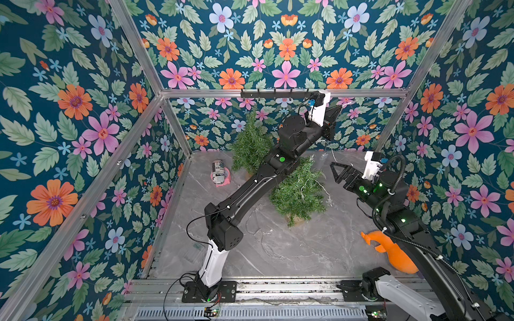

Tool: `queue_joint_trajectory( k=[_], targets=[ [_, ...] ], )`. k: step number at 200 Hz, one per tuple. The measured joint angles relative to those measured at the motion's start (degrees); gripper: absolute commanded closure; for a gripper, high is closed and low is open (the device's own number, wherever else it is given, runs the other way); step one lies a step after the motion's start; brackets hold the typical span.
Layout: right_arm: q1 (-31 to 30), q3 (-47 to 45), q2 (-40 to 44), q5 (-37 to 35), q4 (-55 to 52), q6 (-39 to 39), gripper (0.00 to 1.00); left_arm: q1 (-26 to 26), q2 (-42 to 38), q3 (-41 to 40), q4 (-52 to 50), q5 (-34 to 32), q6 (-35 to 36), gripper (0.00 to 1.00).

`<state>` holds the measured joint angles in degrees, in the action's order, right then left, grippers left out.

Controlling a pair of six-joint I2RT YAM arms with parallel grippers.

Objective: Wrap string light around the christmas tree
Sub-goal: Wrap the light string around the Christmas tree.

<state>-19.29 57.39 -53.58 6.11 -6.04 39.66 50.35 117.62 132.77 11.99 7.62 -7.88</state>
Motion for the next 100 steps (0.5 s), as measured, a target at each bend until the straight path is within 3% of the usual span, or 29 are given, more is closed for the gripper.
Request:
queue_joint_trajectory(
  k=[43,100],
  targets=[
    [-0.15,1.92,1.03,-1.84,2.4,-0.83,0.01,0.04,0.07,0.07,-0.02,-1.7,-0.39,1.0],
    [-0.28,-3.15,12.87,2.4,3.08,-1.03,0.0,0.04,2.91,3.98,-0.96,-6.14,2.03,1.0]
  ],
)
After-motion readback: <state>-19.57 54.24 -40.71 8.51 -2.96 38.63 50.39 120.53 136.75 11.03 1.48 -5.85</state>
